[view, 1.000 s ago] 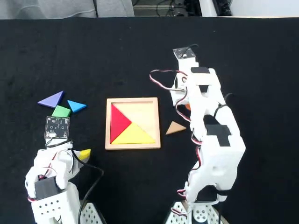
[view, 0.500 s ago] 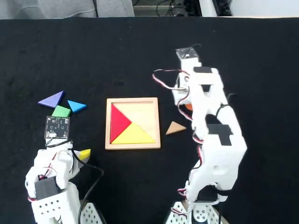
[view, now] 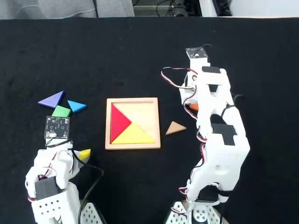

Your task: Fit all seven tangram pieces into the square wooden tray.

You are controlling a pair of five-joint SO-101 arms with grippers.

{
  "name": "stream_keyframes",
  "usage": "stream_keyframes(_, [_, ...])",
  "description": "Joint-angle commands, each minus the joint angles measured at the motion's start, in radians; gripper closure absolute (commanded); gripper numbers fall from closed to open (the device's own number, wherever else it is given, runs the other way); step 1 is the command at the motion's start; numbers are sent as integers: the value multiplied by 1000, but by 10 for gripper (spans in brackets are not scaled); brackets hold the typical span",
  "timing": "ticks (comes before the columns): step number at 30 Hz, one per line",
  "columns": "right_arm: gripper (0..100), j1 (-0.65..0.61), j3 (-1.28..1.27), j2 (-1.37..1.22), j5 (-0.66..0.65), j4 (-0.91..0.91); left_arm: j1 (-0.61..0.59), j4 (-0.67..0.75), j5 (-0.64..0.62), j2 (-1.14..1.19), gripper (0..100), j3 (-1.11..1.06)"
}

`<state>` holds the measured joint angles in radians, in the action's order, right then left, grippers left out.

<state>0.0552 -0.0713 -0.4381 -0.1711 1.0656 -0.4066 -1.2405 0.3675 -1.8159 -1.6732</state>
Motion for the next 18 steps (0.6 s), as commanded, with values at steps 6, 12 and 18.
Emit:
stream_keyframes(6, [896,-25,41,-19,-52,-32,-8,8,6,-5,626,1])
stream_keyframes(12, [897,-46,33,88,-12,75,-8,8,6,-5,626,1])
stream_keyframes(18, [897,-178,-87,387,123,161,-8,8,6,-5,626,-1])
